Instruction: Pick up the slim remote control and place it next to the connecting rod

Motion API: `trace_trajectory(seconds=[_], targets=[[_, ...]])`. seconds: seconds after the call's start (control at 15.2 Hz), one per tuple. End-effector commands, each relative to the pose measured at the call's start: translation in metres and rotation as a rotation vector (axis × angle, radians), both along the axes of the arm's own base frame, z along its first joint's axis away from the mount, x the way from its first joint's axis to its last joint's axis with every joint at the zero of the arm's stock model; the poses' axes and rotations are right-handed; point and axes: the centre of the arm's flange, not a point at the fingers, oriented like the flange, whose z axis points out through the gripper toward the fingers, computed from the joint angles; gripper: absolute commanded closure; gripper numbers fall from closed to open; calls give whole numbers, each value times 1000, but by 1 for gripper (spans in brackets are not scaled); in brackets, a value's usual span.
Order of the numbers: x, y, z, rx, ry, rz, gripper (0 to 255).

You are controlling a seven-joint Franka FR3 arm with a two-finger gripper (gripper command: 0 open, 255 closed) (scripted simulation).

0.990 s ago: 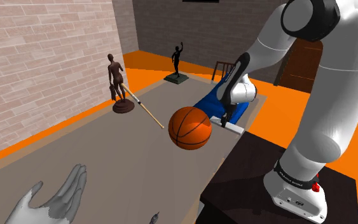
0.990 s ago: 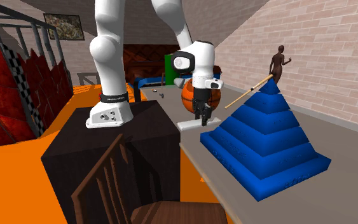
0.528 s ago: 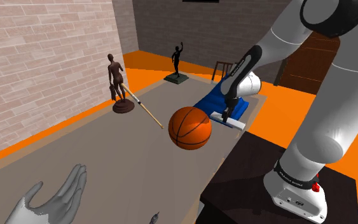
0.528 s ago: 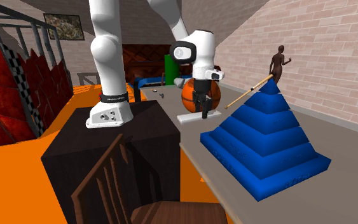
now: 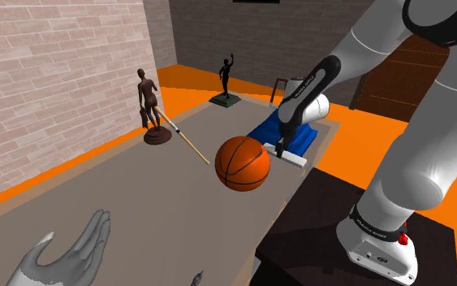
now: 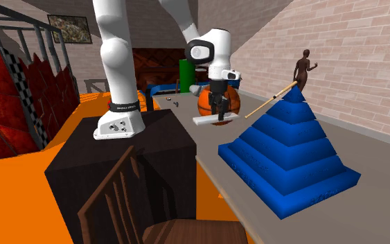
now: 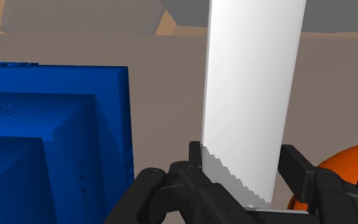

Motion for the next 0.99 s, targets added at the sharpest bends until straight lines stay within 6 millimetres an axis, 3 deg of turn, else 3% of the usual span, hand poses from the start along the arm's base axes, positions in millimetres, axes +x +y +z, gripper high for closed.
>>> trace_trajectory(seconds=[0.0, 0.92], targets=[[7, 26, -2, 0, 0, -3, 255], [59, 203, -1, 0, 0, -3, 255]])
